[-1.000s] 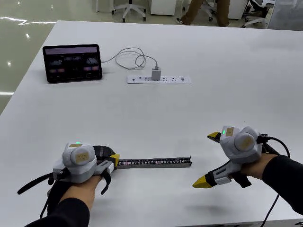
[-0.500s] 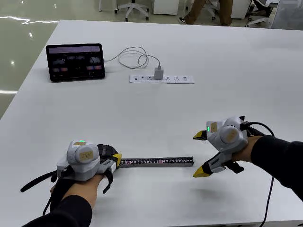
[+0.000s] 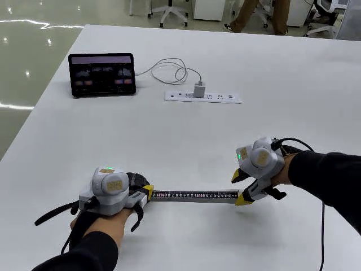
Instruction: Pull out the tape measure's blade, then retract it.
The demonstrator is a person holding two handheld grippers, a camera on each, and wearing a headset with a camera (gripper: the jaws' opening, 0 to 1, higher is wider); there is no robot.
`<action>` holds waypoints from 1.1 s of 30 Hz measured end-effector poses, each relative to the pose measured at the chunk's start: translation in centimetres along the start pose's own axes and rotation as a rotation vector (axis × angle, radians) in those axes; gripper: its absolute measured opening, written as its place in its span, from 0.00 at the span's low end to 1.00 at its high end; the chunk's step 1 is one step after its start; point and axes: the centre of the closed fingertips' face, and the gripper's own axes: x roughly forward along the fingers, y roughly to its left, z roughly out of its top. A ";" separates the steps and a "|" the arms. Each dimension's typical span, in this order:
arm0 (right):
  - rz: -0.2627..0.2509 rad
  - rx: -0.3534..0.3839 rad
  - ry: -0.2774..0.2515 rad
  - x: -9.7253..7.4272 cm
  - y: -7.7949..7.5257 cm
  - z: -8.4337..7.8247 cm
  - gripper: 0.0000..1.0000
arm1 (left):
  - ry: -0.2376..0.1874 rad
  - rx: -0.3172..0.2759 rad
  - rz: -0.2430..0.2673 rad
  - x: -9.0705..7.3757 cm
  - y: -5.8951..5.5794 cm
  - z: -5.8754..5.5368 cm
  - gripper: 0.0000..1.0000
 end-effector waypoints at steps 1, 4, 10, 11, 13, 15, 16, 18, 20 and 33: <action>0.000 -0.004 0.001 0.1 0.0 -0.1 0.27 | -0.001 0.000 -0.001 0.0 0.0 0.0 0.58; -0.011 -0.018 0.003 0.5 -0.3 -0.4 0.23 | -0.006 -0.001 -0.004 0.0 0.0 0.0 0.58; -0.005 -0.019 0.019 1.2 -0.1 -0.2 0.17 | -0.003 0.002 -0.001 0.0 0.0 0.0 0.58; -0.003 -0.020 0.025 1.3 0.0 -0.3 0.17 | -0.004 0.001 -0.002 0.0 0.0 0.0 0.58; 0.003 -0.018 0.035 1.6 0.3 -0.4 0.17 | -0.005 0.001 -0.003 0.0 0.0 0.0 0.58; -0.003 -0.010 0.030 1.6 0.1 -0.5 0.16 | -0.005 0.000 -0.002 0.0 0.0 0.0 0.58; -0.003 0.014 0.028 1.7 0.0 -0.5 0.16 | -0.004 0.001 -0.002 0.0 0.0 0.0 0.58; -0.011 0.006 0.024 1.6 0.0 -0.6 0.14 | -0.004 0.001 -0.003 0.0 0.0 0.0 0.58; -0.014 0.010 0.027 1.5 0.0 -0.7 0.13 | -0.003 0.002 -0.002 0.0 0.0 0.0 0.58; -0.020 0.010 0.049 1.6 0.1 -0.7 0.11 | 0.004 0.021 0.006 0.0 0.0 -0.1 0.56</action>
